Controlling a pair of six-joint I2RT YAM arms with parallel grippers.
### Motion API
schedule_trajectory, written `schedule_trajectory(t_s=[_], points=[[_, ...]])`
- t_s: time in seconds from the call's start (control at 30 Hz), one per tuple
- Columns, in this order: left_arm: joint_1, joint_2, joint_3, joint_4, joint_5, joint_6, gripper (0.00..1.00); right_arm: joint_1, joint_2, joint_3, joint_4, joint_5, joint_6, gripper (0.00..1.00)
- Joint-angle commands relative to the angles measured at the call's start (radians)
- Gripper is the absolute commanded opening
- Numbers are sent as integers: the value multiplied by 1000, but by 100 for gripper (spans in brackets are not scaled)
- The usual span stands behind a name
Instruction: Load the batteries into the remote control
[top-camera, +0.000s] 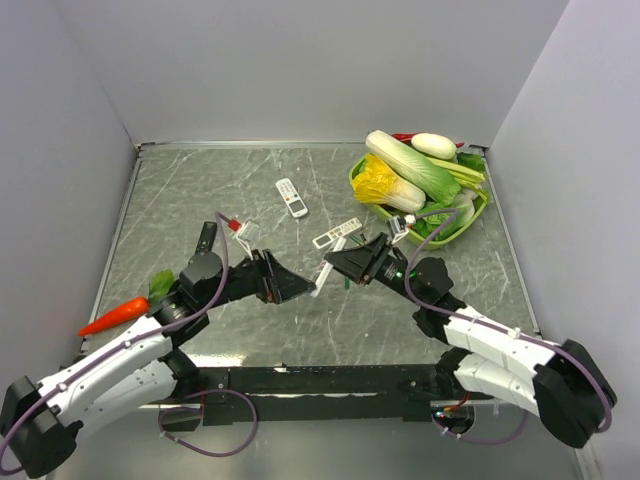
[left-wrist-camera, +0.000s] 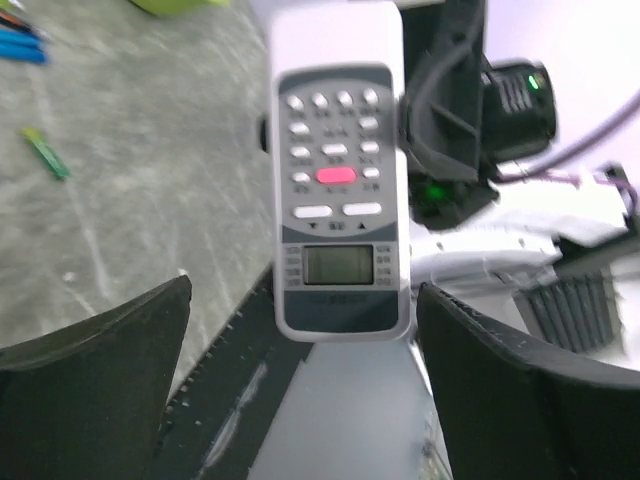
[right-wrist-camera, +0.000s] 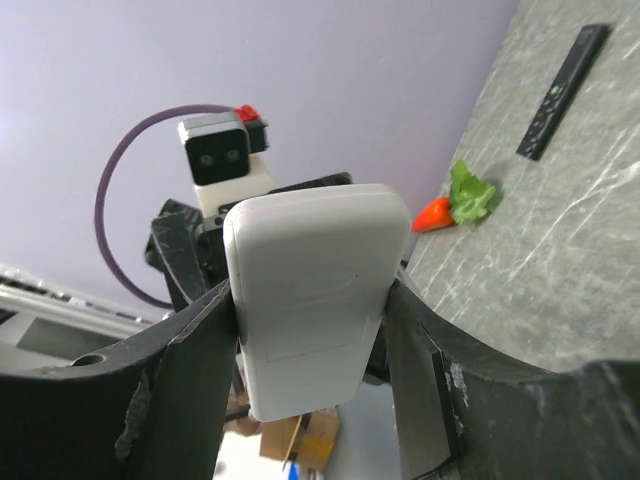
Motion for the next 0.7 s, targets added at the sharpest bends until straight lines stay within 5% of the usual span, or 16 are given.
schedule_trajectory(t_s=[0.0, 0.2, 0.37, 0.67], points=[[-44, -35, 98, -202, -235, 146, 99, 37, -111, 72, -255, 145, -46, 5], [-265, 50, 197, -293, -555, 252, 99, 75, -158, 192, -685, 312, -23, 1], [-397, 118, 228, -273, -723, 311, 99, 84, -130, 224, -777, 332, 32, 0], [-469, 230, 224, -227, -904, 341, 95, 120, -115, 228, -788, 358, 61, 0]])
